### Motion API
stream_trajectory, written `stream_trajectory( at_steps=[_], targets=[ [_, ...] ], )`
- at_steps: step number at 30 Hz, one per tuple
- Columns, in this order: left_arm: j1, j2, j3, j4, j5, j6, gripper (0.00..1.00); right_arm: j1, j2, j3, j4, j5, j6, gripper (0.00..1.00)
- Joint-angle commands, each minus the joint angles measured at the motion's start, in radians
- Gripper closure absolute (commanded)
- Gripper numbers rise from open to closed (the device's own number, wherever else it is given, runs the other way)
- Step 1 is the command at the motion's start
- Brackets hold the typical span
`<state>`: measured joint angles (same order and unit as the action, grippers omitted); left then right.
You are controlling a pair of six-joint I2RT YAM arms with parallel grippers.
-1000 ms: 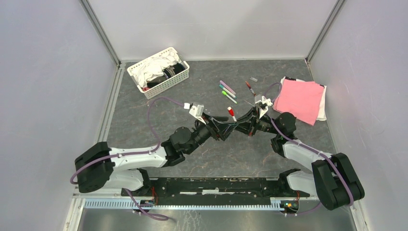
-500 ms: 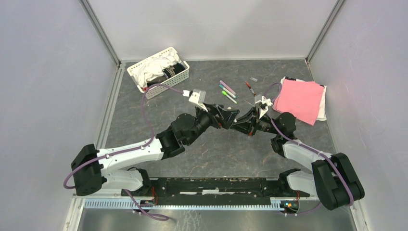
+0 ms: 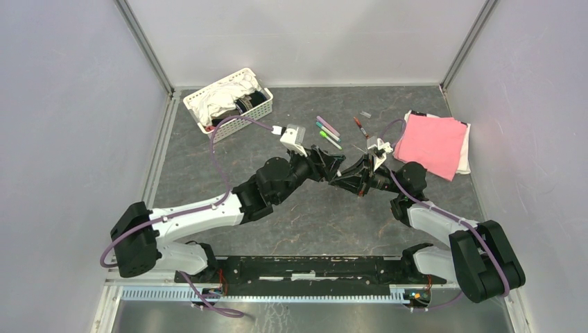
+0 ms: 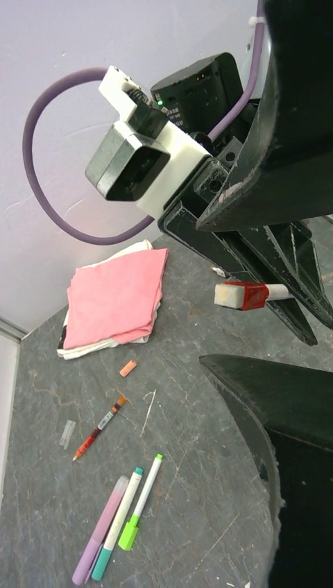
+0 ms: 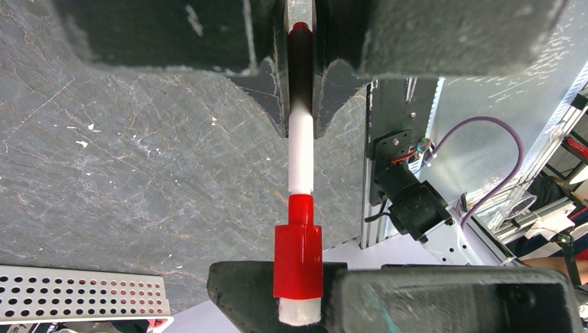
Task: Insert the pens into the pen caps
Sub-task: Insert the pen cap onto the pen, then press the pen cap onto the pen.
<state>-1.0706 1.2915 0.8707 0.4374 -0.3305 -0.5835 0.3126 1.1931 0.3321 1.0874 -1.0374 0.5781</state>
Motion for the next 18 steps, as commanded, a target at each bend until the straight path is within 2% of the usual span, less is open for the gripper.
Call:
stream_trajectory(
  at_steps=[1,12,18],
  targets=[
    [0.007,0.016,0.049,-0.002,0.006,0.002,0.31,0.006,0.004,0.021,0.046,0.008,-0.004,1.00],
    [0.009,0.042,0.067,-0.002,0.025,-0.005,0.49,0.007,0.005,0.023,0.046,0.008,-0.002,1.00],
    [0.011,0.046,0.069,-0.004,0.034,-0.007,0.70,0.006,0.005,0.023,0.046,0.007,-0.003,1.00]
  ],
)
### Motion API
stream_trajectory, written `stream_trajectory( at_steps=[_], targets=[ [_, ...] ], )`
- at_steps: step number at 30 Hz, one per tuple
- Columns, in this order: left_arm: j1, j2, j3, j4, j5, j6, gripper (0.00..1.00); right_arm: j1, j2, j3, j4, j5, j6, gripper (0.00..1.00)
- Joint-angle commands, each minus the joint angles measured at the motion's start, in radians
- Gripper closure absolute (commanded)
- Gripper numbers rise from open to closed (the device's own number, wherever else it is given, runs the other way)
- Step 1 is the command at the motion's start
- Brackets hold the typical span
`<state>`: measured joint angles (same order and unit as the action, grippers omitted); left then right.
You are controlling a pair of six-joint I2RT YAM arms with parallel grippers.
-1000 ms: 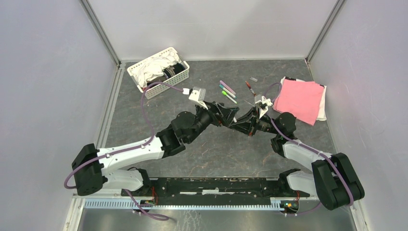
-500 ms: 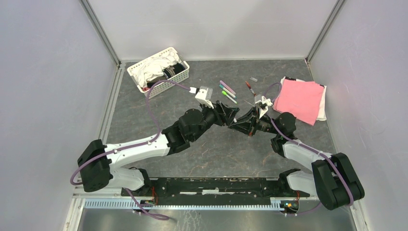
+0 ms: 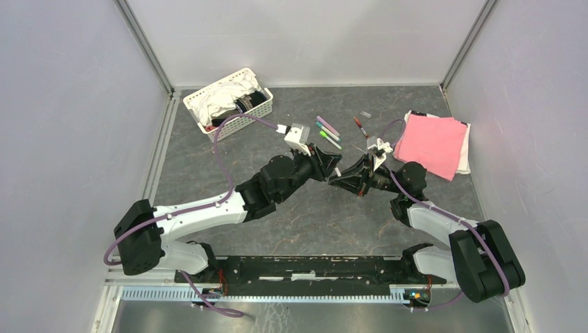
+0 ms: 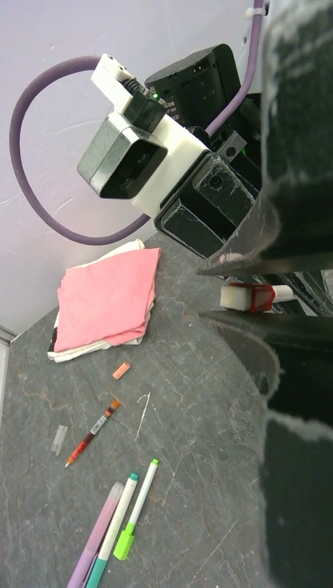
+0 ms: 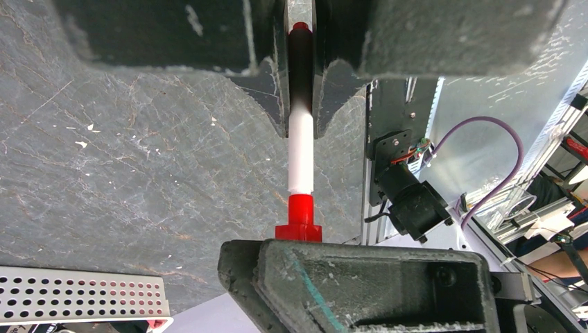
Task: Insert the pens into the pen caps
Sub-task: Press the pen cap onto the pen.
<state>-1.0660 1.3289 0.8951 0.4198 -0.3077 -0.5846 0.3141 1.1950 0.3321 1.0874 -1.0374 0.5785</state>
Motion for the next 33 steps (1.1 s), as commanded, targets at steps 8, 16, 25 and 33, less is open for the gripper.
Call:
stream_trajectory(
  at_steps=[8,16,25,33],
  targets=[
    [0.008,0.020,0.044,0.012,0.075,0.012,0.98,0.005,0.002,0.027,0.043,0.004,-0.003,1.00],
    [0.027,0.055,-0.086,0.204,0.398,0.009,0.98,0.004,0.001,0.057,0.017,-0.077,-0.020,1.00],
    [0.034,0.216,-0.150,0.341,0.868,-0.049,0.98,-0.011,-0.006,0.078,0.183,-0.123,0.117,1.00],
    [0.032,0.193,-0.197,0.061,0.844,0.028,0.98,-0.111,-0.002,0.127,0.295,-0.113,0.199,1.00]
  ],
)
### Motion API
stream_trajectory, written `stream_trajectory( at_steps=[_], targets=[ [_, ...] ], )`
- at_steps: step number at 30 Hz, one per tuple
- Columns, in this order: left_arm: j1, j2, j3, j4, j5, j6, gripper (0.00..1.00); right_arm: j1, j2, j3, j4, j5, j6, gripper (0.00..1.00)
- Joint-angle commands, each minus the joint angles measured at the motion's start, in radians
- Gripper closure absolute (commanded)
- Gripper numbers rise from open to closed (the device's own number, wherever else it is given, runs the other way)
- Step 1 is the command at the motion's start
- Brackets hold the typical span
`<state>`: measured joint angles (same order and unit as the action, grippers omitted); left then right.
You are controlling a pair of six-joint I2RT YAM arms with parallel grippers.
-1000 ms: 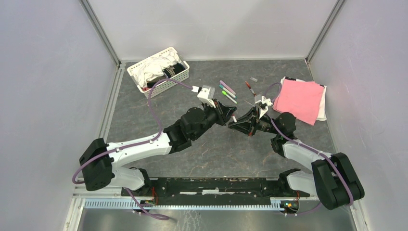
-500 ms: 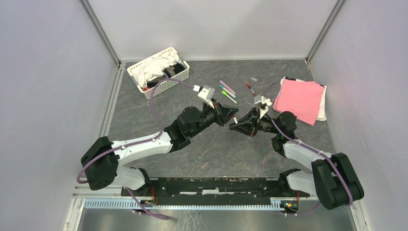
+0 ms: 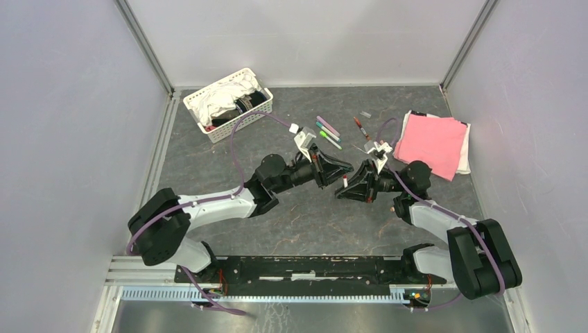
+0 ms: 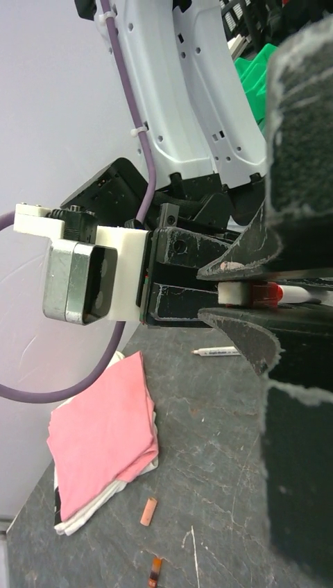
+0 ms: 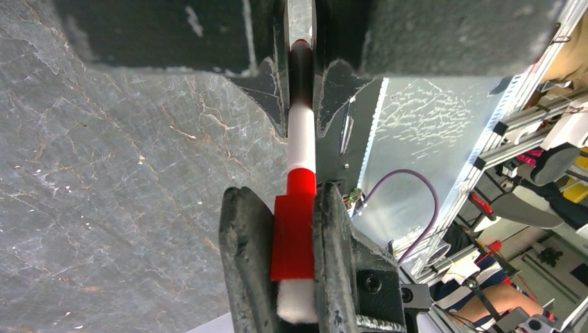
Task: Insert the pens into the pen caps
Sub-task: Press the pen cap onto the pen.
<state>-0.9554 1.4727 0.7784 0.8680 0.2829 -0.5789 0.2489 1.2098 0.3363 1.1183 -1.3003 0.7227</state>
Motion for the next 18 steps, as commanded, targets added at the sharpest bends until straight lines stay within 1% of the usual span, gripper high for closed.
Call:
stream_trajectory(
  at_steps=[1,4,6,7,10,11,13,15,17,18],
  targets=[
    [-0.078,0.054,-0.085,-0.403,0.253,0.024,0.98,-0.050,-0.016,0.131,0.263,0.149,0.049,1.00],
    [-0.079,0.078,-0.087,-0.429,0.246,0.012,0.98,-0.049,-0.019,0.158,0.185,0.157,-0.029,1.00],
    [-0.079,0.099,-0.076,-0.450,0.208,-0.007,0.98,-0.049,-0.023,0.211,0.032,0.172,-0.142,1.00],
    [-0.079,0.106,-0.069,-0.483,0.170,-0.015,0.98,-0.049,-0.024,0.236,-0.071,0.184,-0.206,1.00],
    [-0.083,0.101,-0.064,-0.578,0.027,-0.045,0.98,-0.049,-0.016,0.318,-0.309,0.245,-0.376,1.00],
    [-0.090,0.095,-0.068,-0.591,0.000,-0.047,0.98,-0.049,-0.012,0.333,-0.351,0.261,-0.407,1.00],
    [-0.111,0.083,-0.071,-0.623,-0.057,-0.036,0.98,-0.048,-0.002,0.354,-0.356,0.278,-0.408,1.00],
    [-0.144,0.082,-0.046,-0.709,-0.153,-0.019,0.98,-0.041,0.002,0.377,-0.381,0.301,-0.425,1.00],
    [-0.174,0.084,-0.019,-0.776,-0.260,-0.038,0.98,-0.027,0.002,0.422,-0.505,0.352,-0.506,1.00],
    [-0.187,0.079,-0.014,-0.785,-0.303,-0.052,0.98,-0.019,0.002,0.435,-0.556,0.373,-0.540,1.00]
  ],
)
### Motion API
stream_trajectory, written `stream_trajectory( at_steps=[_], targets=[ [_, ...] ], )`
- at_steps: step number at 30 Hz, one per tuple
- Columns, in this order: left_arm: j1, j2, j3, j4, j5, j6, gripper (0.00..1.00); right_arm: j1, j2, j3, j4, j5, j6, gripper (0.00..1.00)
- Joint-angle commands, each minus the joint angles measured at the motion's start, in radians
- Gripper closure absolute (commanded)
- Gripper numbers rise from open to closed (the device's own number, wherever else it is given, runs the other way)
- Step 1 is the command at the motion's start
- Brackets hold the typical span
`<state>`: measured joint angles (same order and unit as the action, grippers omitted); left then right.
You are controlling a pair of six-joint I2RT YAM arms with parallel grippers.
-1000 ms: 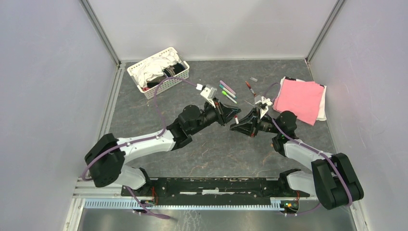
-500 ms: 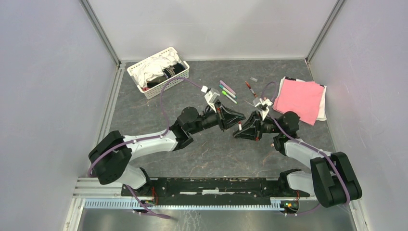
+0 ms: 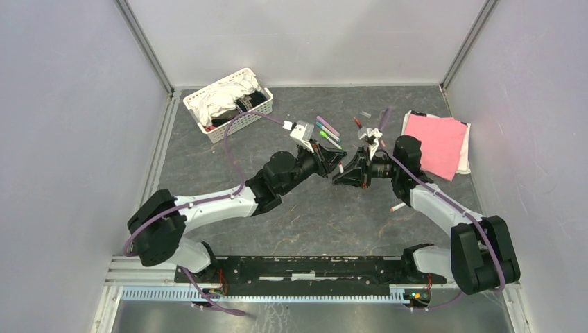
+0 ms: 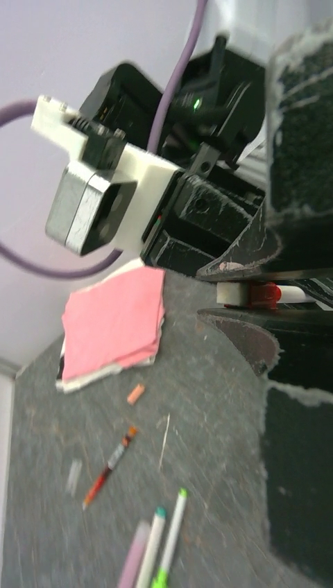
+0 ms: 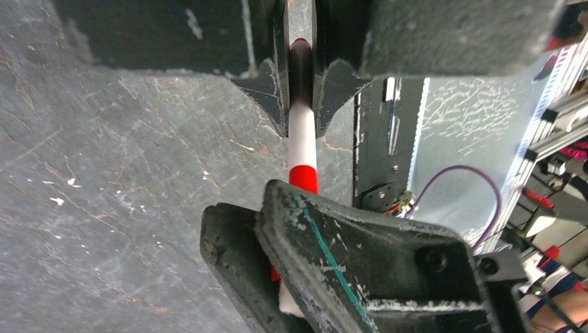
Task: Insert the pens into the pen caps
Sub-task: Press the pen cap onto the pen.
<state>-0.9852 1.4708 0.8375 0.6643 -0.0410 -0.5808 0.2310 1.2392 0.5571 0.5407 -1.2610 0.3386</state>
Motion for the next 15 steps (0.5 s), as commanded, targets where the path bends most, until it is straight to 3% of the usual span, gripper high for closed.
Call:
stream_trajectory(
  at_steps=[1,5,8,11,13,15],
  targets=[
    [-0.167,0.079,-0.067,-0.589,-0.012,-0.068,0.98,0.003,-0.027,0.219,0.000,0.353,-0.168,1.00],
    [-0.197,0.061,-0.068,-0.571,-0.044,-0.081,0.98,0.007,-0.029,0.226,-0.031,0.365,-0.190,1.00],
    [-0.197,0.034,-0.126,-0.414,0.191,-0.018,0.98,0.007,-0.029,0.214,0.028,0.314,-0.166,1.00],
    [-0.176,0.061,-0.143,-0.375,0.472,0.025,0.98,0.008,-0.029,0.190,0.134,0.258,-0.110,1.00],
    [-0.168,0.082,-0.162,-0.340,0.575,0.009,0.98,0.006,-0.031,0.174,0.193,0.248,-0.077,1.00],
    [-0.164,0.099,-0.175,-0.316,0.591,-0.012,0.98,0.005,-0.030,0.160,0.224,0.249,-0.053,1.00]
  ],
)
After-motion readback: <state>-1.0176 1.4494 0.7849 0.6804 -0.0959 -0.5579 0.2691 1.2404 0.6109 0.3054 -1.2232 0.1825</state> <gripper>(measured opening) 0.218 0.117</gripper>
